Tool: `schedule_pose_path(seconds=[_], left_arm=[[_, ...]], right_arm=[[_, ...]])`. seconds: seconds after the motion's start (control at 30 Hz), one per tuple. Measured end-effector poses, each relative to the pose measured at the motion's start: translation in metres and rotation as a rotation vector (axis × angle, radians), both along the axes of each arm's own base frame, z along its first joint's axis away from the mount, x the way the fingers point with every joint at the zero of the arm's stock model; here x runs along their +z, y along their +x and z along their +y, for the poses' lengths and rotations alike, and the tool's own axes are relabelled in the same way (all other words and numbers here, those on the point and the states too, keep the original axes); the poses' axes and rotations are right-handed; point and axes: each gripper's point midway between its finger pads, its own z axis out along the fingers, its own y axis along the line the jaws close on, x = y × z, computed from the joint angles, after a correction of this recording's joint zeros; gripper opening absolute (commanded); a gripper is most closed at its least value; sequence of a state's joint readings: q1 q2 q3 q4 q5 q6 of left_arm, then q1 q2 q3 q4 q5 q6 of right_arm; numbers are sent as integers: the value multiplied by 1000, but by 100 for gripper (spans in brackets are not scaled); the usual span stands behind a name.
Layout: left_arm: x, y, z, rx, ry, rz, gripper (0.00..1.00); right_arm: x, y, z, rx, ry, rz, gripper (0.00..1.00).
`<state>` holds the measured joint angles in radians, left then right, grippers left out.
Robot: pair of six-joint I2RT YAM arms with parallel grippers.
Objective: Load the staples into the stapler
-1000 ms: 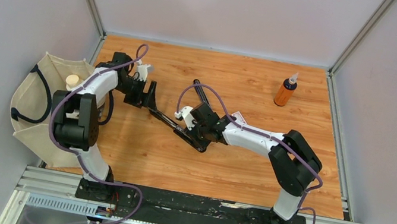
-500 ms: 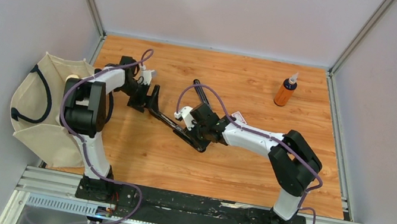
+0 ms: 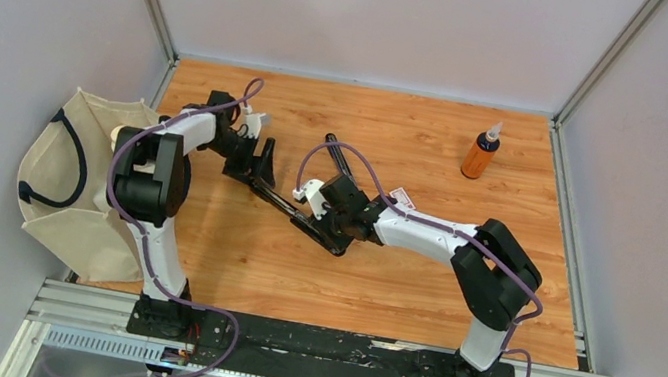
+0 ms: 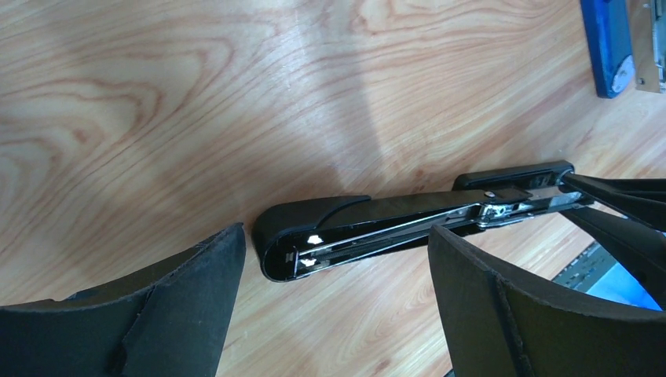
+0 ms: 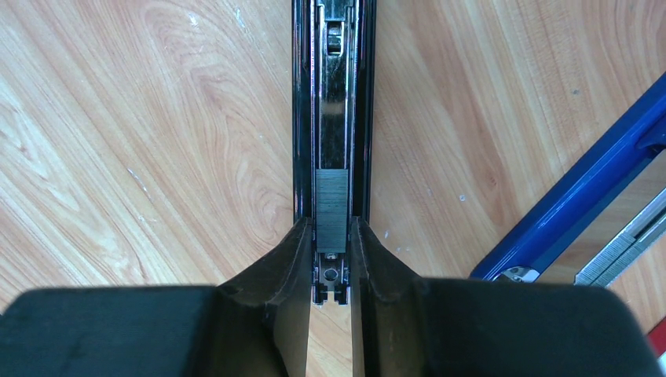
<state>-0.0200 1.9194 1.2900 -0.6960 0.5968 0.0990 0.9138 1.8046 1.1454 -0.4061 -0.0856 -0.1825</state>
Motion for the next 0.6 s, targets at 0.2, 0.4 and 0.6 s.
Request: schedule_pose_path(seconds=[0.2, 0.4, 0.6], left_arm=[[3, -1, -7, -10, -45, 3, 94], [4, 2, -9, -14, -61, -9, 94], [8, 4, -12, -17, -90, -20, 94]], right_arm=[[0, 0, 0, 1, -1, 0, 11], [-2, 0, 0, -1, -5, 2, 10], [-4, -1, -2, -2, -13, 6, 9]])
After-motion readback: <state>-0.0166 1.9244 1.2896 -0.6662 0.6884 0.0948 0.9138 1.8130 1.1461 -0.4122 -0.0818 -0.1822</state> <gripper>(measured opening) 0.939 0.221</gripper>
